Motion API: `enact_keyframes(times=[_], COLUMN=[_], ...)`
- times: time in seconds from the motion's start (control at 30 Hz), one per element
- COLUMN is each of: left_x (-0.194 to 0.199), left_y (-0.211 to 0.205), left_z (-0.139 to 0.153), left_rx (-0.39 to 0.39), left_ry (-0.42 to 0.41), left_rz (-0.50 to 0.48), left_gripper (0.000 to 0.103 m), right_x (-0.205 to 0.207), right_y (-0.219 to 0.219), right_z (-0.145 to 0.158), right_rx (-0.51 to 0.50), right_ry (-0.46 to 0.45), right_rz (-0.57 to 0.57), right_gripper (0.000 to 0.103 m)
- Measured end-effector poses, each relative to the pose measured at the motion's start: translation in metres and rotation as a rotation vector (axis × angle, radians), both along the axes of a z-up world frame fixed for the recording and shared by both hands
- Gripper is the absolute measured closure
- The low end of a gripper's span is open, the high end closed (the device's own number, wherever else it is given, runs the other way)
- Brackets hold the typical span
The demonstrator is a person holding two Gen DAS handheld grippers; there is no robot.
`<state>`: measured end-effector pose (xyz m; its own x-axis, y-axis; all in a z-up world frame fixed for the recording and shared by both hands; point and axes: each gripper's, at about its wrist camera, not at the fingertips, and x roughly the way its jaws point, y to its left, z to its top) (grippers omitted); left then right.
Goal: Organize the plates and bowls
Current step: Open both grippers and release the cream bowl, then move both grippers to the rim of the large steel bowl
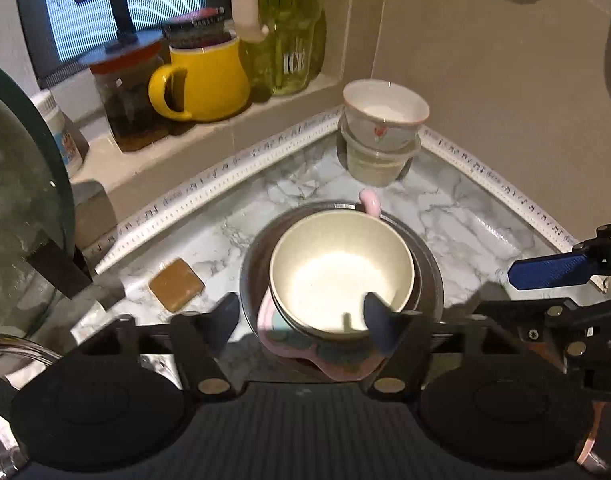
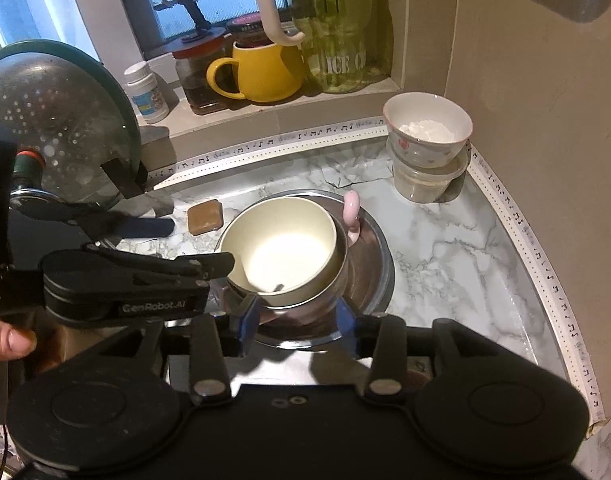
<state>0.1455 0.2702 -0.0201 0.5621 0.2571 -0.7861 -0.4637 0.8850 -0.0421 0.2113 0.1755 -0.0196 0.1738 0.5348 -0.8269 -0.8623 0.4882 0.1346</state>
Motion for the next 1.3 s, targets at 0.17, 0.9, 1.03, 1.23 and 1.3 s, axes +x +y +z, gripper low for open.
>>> enact_keyframes(times=[0.17, 0.9, 1.03, 1.23, 1.3], left_x=[-0.004, 0.002, 0.009, 0.021, 0.024], left_y=[0.002, 0.081, 0.087, 0.092, 0.091], left_z=[0.005, -0.031, -0.040, -0.053, -0.057], left_rx=[-0.005, -0.138, -0.151, -0.114, -0.093], left_ry=[-0.018, -0.031, -0.023, 0.022, 0.030], left_rz=[0.004, 0.291, 0.287, 0.278, 0.273], left_gripper=[0.033, 0.020, 0.020, 0.020, 0.020], right_x=[0.000, 0.044, 0.054, 0.072, 0.075], right_y=[-0.007, -0.025, -0.023, -0.018, -0.016], right_z=[0.004, -0.036, -0.046, -0.063, -0.069], right_rx=[0.015, 0.006, -0.011, -0.039, -0.048], right_ry=[-0.012, 0.079, 0.084, 0.119, 0.122], right_rz=[0.007, -0.073, -0.094, -0.126, -0.131], right_gripper=[0.043, 0.014, 0.014, 0.025, 0.029])
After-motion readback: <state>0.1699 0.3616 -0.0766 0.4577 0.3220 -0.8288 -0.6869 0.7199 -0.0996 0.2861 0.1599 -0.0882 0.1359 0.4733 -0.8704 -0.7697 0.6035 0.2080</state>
